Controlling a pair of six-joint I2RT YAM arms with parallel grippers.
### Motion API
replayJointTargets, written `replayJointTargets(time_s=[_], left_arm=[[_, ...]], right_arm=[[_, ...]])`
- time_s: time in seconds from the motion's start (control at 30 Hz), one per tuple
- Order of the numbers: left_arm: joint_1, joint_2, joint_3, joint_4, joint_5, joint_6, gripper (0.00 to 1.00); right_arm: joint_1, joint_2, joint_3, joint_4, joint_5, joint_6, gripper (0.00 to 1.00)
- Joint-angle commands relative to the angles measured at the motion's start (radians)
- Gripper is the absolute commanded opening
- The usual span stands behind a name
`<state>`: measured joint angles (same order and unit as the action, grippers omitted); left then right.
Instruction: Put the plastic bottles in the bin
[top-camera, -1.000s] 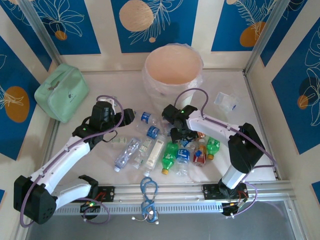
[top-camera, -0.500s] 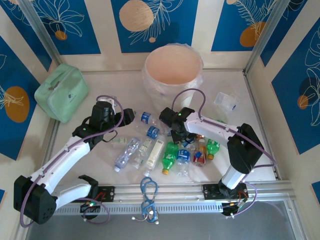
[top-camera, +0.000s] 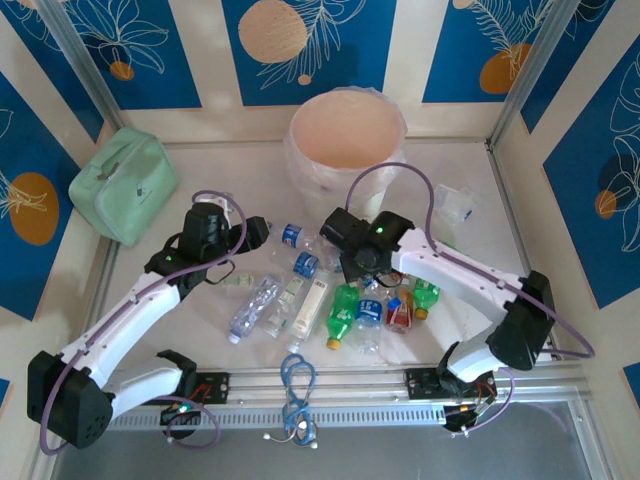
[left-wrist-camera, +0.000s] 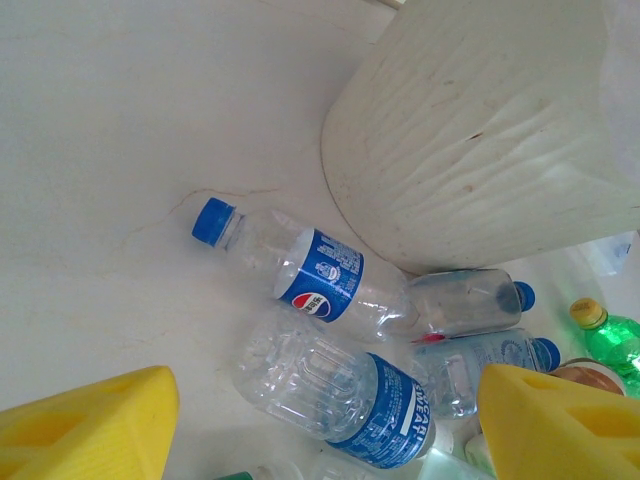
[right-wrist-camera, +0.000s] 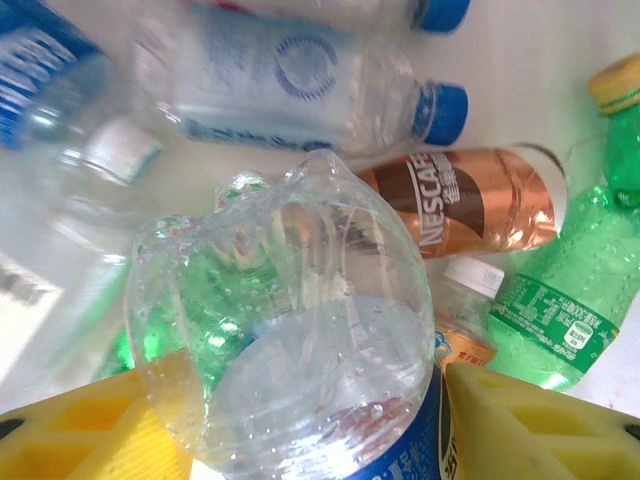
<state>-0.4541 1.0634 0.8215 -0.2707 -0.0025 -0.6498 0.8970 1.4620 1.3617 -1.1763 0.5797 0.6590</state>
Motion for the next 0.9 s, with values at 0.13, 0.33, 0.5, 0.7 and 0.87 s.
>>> replayJointTargets(time_s=[0.13,0.33,0.5,0.7,0.87], left_arm=[[-0.008,-0.004,-0.006,-0.006,-0.017,-0.015,0.78],[-0.008,0.007,-0.014,-0.003,-0.011,-0.027,0.77],[-0.008,0.009,-0.009,-0.024,0.002,-0.024,0.75],[-0.008,-0.025,0.000,-0.114,0.008,0.005,0.75],[-0.008,-0.092,-0.044,-0.165,-0.006,0.015,0.75]], right_arm=[[-0.042,-0.105,0.255,0.000,-0.071,-0.040,0.59],[-0.230,-0.067,0.488,0.143,-0.307,-0.066,0.57],[-0.396,0.040,0.648,0.257,-0.486,-0.007,0.56],[-0.513,0.213,0.814,0.334,-0.578,0.069,0.56],[-0.551,0.376,0.998,0.280,-0.603,0.080,0.56]])
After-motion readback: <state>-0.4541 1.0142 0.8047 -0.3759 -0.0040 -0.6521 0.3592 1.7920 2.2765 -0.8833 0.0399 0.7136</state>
